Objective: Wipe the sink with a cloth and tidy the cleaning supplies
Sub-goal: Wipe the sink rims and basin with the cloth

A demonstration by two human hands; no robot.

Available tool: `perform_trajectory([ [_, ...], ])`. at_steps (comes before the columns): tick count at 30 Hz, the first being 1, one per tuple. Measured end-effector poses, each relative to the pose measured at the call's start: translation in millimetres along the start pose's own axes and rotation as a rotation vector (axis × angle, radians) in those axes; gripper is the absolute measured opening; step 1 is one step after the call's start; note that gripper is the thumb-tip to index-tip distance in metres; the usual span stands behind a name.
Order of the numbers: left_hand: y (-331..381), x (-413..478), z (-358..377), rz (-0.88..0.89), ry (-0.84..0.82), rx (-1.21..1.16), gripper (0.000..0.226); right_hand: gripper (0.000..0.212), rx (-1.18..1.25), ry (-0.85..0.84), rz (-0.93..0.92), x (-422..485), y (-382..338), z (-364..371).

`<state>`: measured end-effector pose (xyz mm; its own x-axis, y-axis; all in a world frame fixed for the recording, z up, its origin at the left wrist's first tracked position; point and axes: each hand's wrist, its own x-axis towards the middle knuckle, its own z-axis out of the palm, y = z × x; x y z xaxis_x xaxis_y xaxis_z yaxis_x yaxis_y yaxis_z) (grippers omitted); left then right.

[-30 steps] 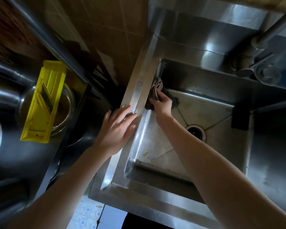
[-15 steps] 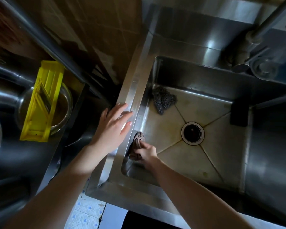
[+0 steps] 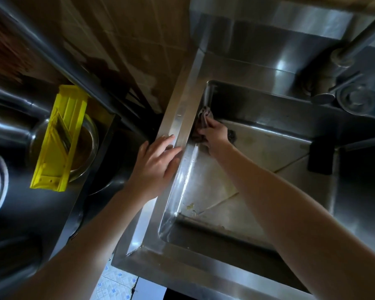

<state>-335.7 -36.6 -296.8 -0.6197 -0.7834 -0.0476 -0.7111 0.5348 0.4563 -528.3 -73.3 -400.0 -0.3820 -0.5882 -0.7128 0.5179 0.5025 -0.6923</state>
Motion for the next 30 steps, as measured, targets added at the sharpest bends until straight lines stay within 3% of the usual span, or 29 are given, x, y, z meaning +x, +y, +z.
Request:
perform_trajectory([
  [4, 2, 7, 5, 0.038, 0.028, 0.016, 0.031, 0.063, 0.026, 0.011, 0.01, -14, 17, 1],
  [12, 0, 9, 8, 0.049, 0.042, 0.072, 0.027, 0.061, 0.005, -0.002, 0.399, -130, 121, -2],
  [14, 2, 9, 6, 0.043, 0.042, 0.066, 0.028, 0.049, -0.022, -0.009, 0.424, -148, 130, -4],
  [17, 4, 7, 2, 0.013, 0.041, 0.049, 0.029, 0.032, -0.082, 0.006, 0.406, -155, 128, 0],
  [25, 3, -17, -14, -0.067, 0.055, 0.07, 0.032, 0.052, 0.006, 0.033, 0.236, -134, 38, 12],
  [30, 0, -39, -21, -0.054, 0.081, 0.067, 0.032, 0.043, 0.096, 0.015, 0.069, -126, -34, 14],
])
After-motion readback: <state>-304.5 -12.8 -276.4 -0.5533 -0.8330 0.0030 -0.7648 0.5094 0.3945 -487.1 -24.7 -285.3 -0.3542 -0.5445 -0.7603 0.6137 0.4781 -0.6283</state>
